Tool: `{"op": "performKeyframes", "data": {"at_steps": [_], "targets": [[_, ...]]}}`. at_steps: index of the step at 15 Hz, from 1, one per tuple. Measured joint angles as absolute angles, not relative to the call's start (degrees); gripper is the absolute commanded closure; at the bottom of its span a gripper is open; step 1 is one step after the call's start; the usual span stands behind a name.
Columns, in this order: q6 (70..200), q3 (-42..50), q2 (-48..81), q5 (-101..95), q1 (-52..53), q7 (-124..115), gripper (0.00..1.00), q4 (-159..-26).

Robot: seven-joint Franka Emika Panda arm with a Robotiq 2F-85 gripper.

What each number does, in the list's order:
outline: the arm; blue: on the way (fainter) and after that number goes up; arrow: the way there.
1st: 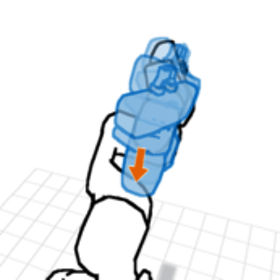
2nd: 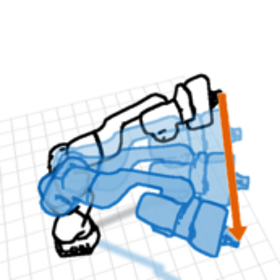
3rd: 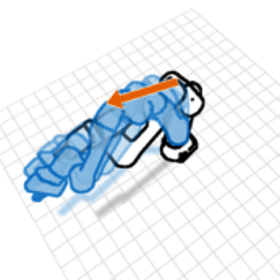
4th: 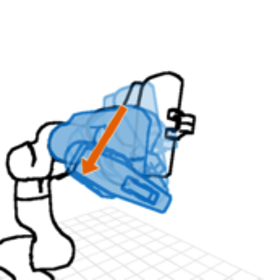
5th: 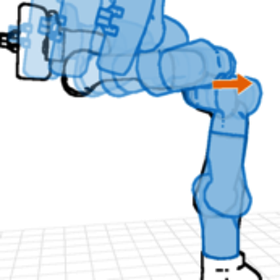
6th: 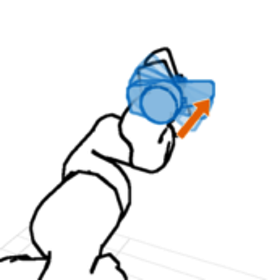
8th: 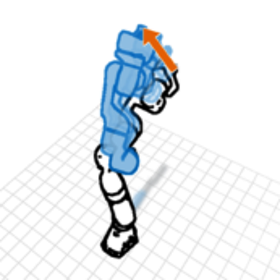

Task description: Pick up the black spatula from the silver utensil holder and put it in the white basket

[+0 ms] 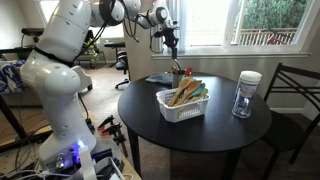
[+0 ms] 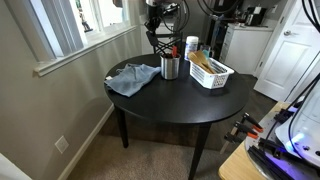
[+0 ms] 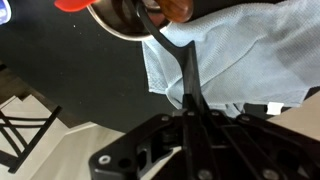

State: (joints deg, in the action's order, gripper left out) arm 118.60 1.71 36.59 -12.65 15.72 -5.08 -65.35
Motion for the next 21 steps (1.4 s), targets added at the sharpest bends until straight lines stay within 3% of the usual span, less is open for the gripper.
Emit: {"op": "performKeyframes", "data": {"at_steps": [7,14,21], "targets": [[115.16,1.88,27.13,-15.05,21.04,-5.23,0.99,-67.48],[104.93,3.42,26.16,-16.97,24.34,-14.22,0.99,-68.60],[104.46,4.63,23.49,-17.93,24.11,-14.98,0.99,-76.52]]}}
